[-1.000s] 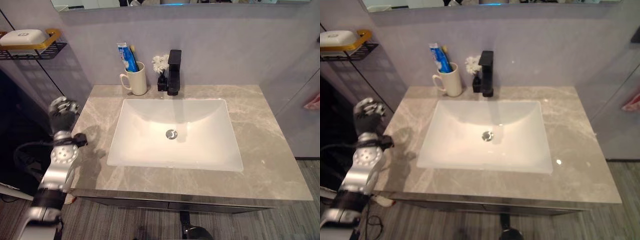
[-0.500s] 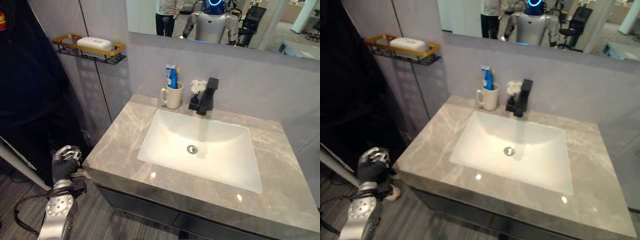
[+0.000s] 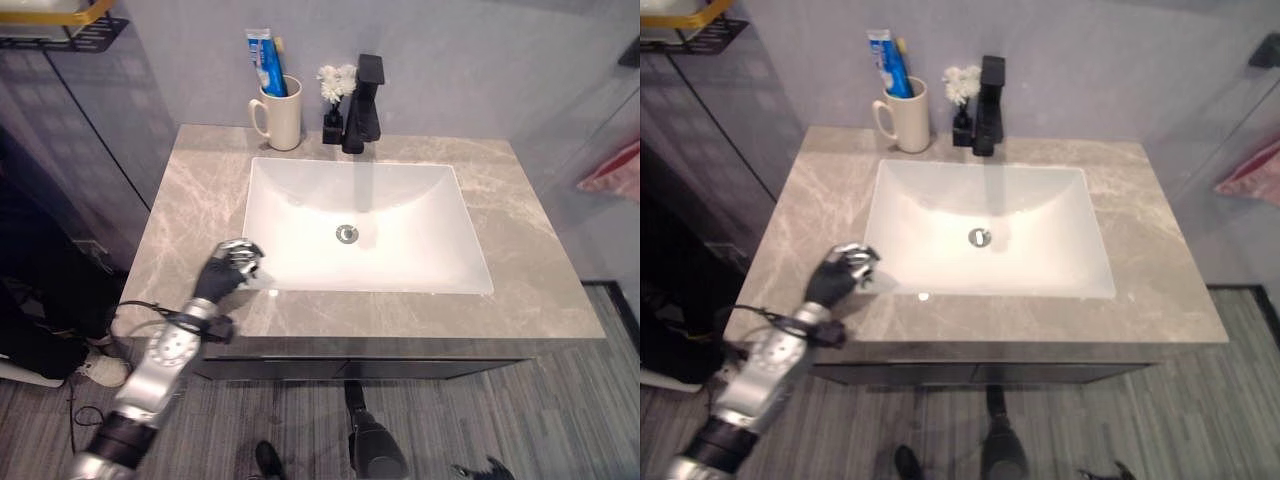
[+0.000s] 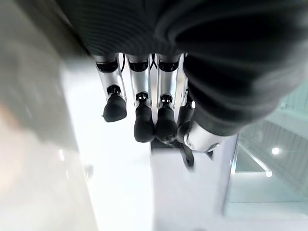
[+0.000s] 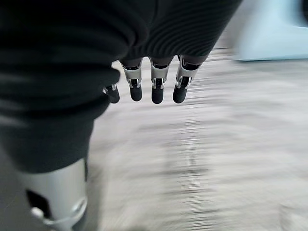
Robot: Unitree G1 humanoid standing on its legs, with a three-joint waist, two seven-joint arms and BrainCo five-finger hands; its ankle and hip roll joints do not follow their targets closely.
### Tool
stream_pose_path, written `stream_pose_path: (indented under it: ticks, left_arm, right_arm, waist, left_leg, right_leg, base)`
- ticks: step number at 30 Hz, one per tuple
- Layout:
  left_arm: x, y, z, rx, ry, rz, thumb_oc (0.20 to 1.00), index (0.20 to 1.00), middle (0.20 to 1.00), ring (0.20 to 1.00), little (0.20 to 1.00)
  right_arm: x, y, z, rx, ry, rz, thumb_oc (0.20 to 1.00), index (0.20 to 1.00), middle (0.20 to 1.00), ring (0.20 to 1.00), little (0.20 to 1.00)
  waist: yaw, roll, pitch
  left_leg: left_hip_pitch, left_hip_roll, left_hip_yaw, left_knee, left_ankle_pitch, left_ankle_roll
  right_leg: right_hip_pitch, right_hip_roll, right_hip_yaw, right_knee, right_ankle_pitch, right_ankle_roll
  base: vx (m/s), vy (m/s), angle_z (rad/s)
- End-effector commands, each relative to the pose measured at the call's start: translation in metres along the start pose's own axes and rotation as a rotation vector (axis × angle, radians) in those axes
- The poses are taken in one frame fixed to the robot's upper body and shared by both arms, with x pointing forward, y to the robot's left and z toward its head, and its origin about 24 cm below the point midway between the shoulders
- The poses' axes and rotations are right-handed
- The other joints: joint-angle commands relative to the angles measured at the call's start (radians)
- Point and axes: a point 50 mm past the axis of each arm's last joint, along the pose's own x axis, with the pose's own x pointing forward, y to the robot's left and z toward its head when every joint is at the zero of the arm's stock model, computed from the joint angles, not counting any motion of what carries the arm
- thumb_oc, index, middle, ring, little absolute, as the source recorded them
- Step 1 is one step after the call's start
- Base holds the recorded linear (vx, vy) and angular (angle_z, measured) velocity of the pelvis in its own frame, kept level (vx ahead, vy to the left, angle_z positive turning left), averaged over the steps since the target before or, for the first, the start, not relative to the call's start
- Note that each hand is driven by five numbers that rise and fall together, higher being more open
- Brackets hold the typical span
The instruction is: Put brush and paste in cup on sink, flatten towel.
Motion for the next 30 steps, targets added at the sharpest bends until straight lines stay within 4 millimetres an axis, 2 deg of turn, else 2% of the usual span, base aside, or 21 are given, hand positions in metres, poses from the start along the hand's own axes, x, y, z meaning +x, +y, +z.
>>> stream_pose_path:
  ticks: [1, 2, 3, 4, 6, 8, 9, 12, 13, 17, 23, 24, 25, 26, 27, 28, 29, 30]
  left_arm:
    - [-0.007, 0.007, 0.017, 0.023, -0.073, 0.000, 0.200, 0.200, 0.200, 0.200, 0.200]
    - [-0.011, 0.007, 0.019, 0.023, -0.076, 0.002, 0.200, 0.200, 0.200, 0.200, 0.200]
    - [-0.011, 0.007, 0.019, 0.023, -0.075, 0.002, 0.200, 0.200, 0.200, 0.200, 0.200]
    - [-0.013, 0.009, 0.019, 0.009, -0.076, 0.020, 0.200, 0.200, 0.200, 0.200, 0.200]
    - [-0.026, 0.010, 0.006, -0.076, -0.033, 0.082, 0.200, 0.200, 0.200, 0.200, 0.200]
    - [-0.030, 0.009, 0.002, -0.084, -0.022, 0.098, 0.200, 0.200, 0.200, 0.200, 0.200]
    - [-0.037, 0.010, -0.005, -0.111, 0.006, 0.131, 0.200, 0.200, 0.200, 0.200, 0.200]
    - [-0.040, 0.001, -0.017, -0.137, 0.044, 0.147, 0.200, 0.200, 0.200, 0.200, 0.200]
    - [-0.040, 0.001, -0.017, -0.137, 0.044, 0.148, 0.200, 0.200, 0.200, 0.200, 0.200]
    - [-0.028, -0.004, -0.012, -0.129, 0.004, 0.149, 0.200, 0.200, 0.200, 0.200, 0.200]
    - [-0.020, -0.006, -0.007, -0.134, -0.036, 0.173, 0.200, 0.200, 0.200, 0.200, 0.200]
    - [-0.017, -0.006, -0.002, -0.128, -0.070, 0.188, 0.200, 0.200, 0.200, 0.200, 0.200]
    - [-0.018, -0.005, 0.000, -0.128, -0.084, 0.198, 0.200, 0.200, 0.200, 0.200, 0.200]
    - [-0.019, -0.002, 0.003, -0.119, -0.101, 0.224, 0.200, 0.200, 0.200, 0.200, 0.200]
    - [-0.020, 0.000, 0.004, -0.112, -0.107, 0.239, 0.200, 0.200, 0.200, 0.200, 0.200]
    - [-0.019, 0.000, 0.004, -0.111, -0.108, 0.239, 0.200, 0.200, 0.200, 0.200, 0.200]
    - [-0.024, 0.003, 0.005, -0.102, -0.118, 0.270, 0.200, 0.200, 0.200, 0.200, 0.200]
    - [-0.026, 0.007, 0.007, -0.088, -0.130, 0.283, 0.200, 0.200, 0.200, 0.200, 0.200]
  right_arm:
    - [0.003, -0.006, 0.021, 0.001, -0.066, -0.042, 1.000, 1.000, 1.000, 1.000, 1.000]
    - [0.004, -0.007, 0.022, -0.042, -0.062, -0.045, 1.000, 1.000, 1.000, 1.000, 1.000]
    - [0.004, -0.007, 0.022, -0.042, -0.061, -0.045, 1.000, 1.000, 1.000, 1.000, 1.000]
    - [0.005, -0.006, 0.026, -0.064, -0.074, -0.046, 1.000, 1.000, 1.000, 1.000, 1.000]
    - [0.005, 0.000, 0.045, -0.129, -0.124, -0.042, 1.000, 1.000, 1.000, 1.000, 1.000]
    - [0.005, 0.005, 0.052, -0.153, -0.147, -0.033, 1.000, 1.000, 1.000, 1.000, 1.000]
    - [0.003, 0.013, 0.064, -0.205, -0.197, -0.012, 1.000, 1.000, 1.000, 1.000, 1.000]
    - [-0.001, 0.023, 0.069, -0.307, -0.281, 0.022, 1.000, 1.000, 1.000, 1.000, 1.000]
    - [-0.001, 0.023, 0.069, -0.308, -0.280, 0.021, 1.000, 1.000, 1.000, 1.000, 1.000]
    - [-0.004, 0.017, 0.070, -0.357, -0.342, 0.005, 1.000, 1.000, 1.000, 1.000, 1.000]
    - [-0.007, 0.015, 0.072, -0.396, -0.385, -0.002, 1.000, 1.000, 1.000, 1.000, 1.000]
    - [-0.008, 0.016, 0.079, -0.426, -0.419, -0.002, 1.000, 1.000, 1.000, 1.000, 1.000]
    - [-0.008, 0.016, 0.082, -0.440, -0.434, -0.001, 1.000, 1.000, 1.000, 1.000, 1.000]
    - [-0.009, 0.019, 0.087, -0.454, -0.456, 0.006, 1.000, 1.000, 1.000, 1.000, 1.000]
    - [-0.010, 0.021, 0.087, -0.458, -0.462, 0.012, 1.000, 1.000, 1.000, 1.000, 1.000]
    - [-0.010, 0.021, 0.087, -0.457, -0.462, 0.012, 1.000, 1.000, 1.000, 1.000, 1.000]
    - [-0.009, 0.022, 0.083, -0.473, -0.449, 0.022, 1.000, 1.000, 1.000, 1.000, 1.000]
    - [-0.009, 0.022, 0.083, -0.482, -0.456, 0.030, 1.000, 1.000, 1.000, 1.000, 1.000]
  waist:
    - [0.020, 0.010, -0.034]
    - [0.057, 0.012, -0.047]
    - [0.059, 0.011, -0.046]
    - [0.077, 0.010, -0.059]
    - [0.126, -0.011, -0.085]
    - [0.143, -0.019, -0.094]
    - [0.158, -0.022, -0.090]
    - [0.150, -0.023, -0.079]
    - [0.150, -0.022, -0.079]
    - [0.128, -0.011, -0.070]
    - [0.116, -0.010, -0.058]
    - [0.145, -0.016, -0.032]
    - [0.162, -0.019, -0.026]
    - [0.184, -0.024, -0.023]
    - [0.190, -0.027, -0.023]
    - [0.190, -0.027, -0.025]
    - [0.199, -0.033, -0.031]
    - [0.203, -0.029, -0.037]
  left_leg:
    - [-0.029, 0.001, -0.046, -0.020, 0.058, -0.032]
    - [-0.031, 0.023, 0.019, -0.017, 0.067, -0.031]
    - [-0.029, 0.023, 0.021, -0.018, 0.066, -0.031]
    - [-0.026, 0.029, 0.037, -0.017, 0.053, -0.037]
    - [-0.046, 0.037, 0.120, -0.015, 0.067, -0.030]
    - [-0.053, 0.041, 0.150, -0.014, 0.069, -0.028]
    - [-0.050, 0.055, 0.190, -0.012, 0.080, -0.026]
    - [-0.038, 0.063, 0.201, -0.008, 0.100, -0.033]
    - [-0.037, 0.064, 0.201, -0.008, 0.101, -0.034]
    - [-0.068, 0.083, 0.177, -0.007, 0.157, -0.072]
    - [-0.084, 0.097, 0.152, 0.032, 0.153, -0.085]
    - [-0.129, 0.075, 0.024, 0.110, 0.131, -0.076]
    - [-0.134, 0.052, -0.077, 0.128, 0.114, -0.080]
    - [-0.132, 0.025, -0.211, 0.148, 0.079, -0.078]
    - [-0.119, 0.010, -0.283, 0.160, 0.051, -0.072]
    - [-0.122, 0.010, -0.284, 0.159, 0.054, -0.072]
    - [-0.094, -0.046, -0.409, 0.205, -0.011, -0.053]
    - [-0.076, -0.073, -0.462, 0.218, -0.038, -0.044]
  right_leg:
    - [0.074, 0.028, -0.048, 0.097, -0.112, 0.015]
    - [0.130, 0.058, -0.152, 0.185, -0.220, -0.013]
    - [0.129, 0.057, -0.150, 0.188, -0.223, -0.013]
    - [0.168, 0.052, -0.188, 0.212, -0.267, -0.009]
    - [0.265, 0.054, -0.229, 0.166, -0.269, -0.001]
    - [0.300, 0.062, -0.235, 0.117, -0.261, 0.004]
    - [0.306, 0.074, -0.246, 0.073, -0.276, -0.006]
    - [0.315, 0.119, -0.175, 0.037, -0.300, -0.032]
    - [0.318, 0.120, -0.174, 0.034, -0.298, -0.032]
    - [0.329, 0.145, -0.131, -0.067, -0.266, -0.039]
    - [0.340, 0.155, -0.098, -0.111, -0.241, -0.042]
    - [0.319, 0.150, -0.064, -0.111, -0.215, -0.051]
    - [0.308, 0.144, -0.044, -0.104, -0.203, -0.049]
    - [0.290, 0.134, -0.010, -0.100, -0.190, -0.045]
    - [0.280, 0.129, 0.016, -0.095, -0.182, -0.044]
    - [0.277, 0.129, 0.016, -0.095, -0.179, -0.044]
    - [0.263, 0.131, 0.080, -0.085, -0.167, -0.048]
    - [0.257, 0.137, 0.115, -0.081, -0.166, -0.049]
  base:
    - [-0.18, 0.109, -0.80]
    - [-0.12, 0.068, -0.94]
    - [-0.11, 0.087, -1.75]
    - [-0.07, 0.002, -1.86]
    - [-0.18, -0.039, -1.28]
    - [-0.14, -0.058, -0.91]
    - [-0.11, -0.076, -1.00]
    - [-0.09, -0.144, -1.16]
    - [-0.15, -0.188, -0.45]
    - [-0.14, -0.142, -0.16]
    - [-0.10, -0.082, -0.20]
    - [-0.17, -0.036, -0.31]
    - [-0.20, -0.043, -0.45]
    - [-0.05, -0.003, -0.76]
    - [-0.04, -0.004, -1.49]
    - [0.00, 0.010, -1.70]
    - [0.02, 0.037, -1.38]
    - [0.02, 0.038, -0.64]
